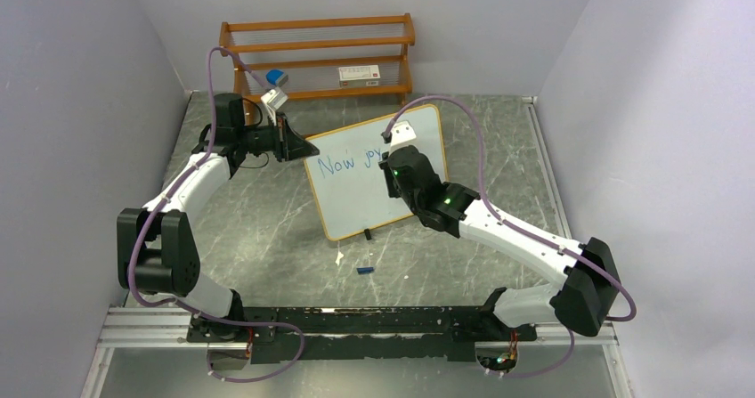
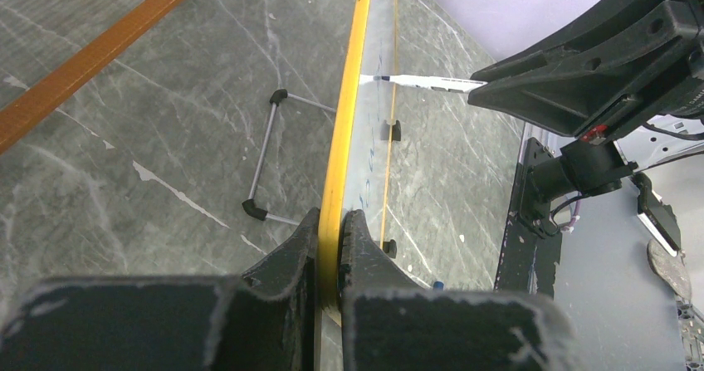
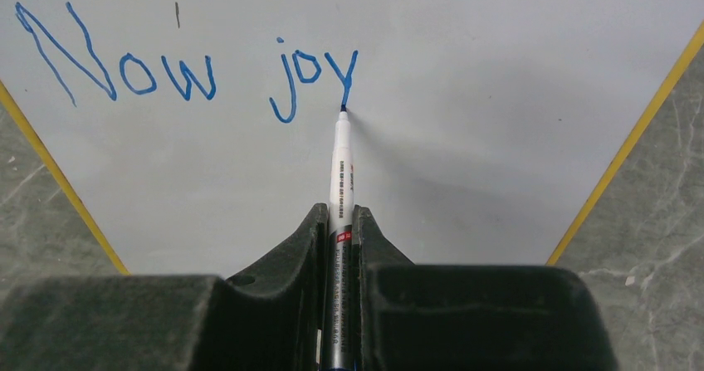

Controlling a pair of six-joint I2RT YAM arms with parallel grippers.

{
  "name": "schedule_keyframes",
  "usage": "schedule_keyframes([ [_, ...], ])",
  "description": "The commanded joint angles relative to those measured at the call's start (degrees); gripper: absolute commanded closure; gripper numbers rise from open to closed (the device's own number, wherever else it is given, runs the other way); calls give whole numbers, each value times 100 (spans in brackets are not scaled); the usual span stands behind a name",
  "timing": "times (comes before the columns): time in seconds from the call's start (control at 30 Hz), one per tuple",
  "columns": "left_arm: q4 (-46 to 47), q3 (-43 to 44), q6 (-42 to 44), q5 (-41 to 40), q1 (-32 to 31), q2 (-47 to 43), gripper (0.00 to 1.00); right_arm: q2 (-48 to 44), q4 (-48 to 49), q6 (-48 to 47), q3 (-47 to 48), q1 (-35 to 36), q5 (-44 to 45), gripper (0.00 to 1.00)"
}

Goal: Write a sentence on the whiteboard

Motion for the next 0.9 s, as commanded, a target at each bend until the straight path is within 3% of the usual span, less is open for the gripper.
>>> schedule_keyframes([
  [0.0, -557, -259, 845, -882, -233, 333, 95, -51, -256, 108, -16, -36, -116, 100],
  [0.5, -585, -246, 872, -902, -233, 333, 95, -189, -196, 158, -66, 5, -231, 100],
  [0.87, -588, -245, 877, -902, -233, 324, 95, -549, 417, -59, -262, -24, 306, 100],
])
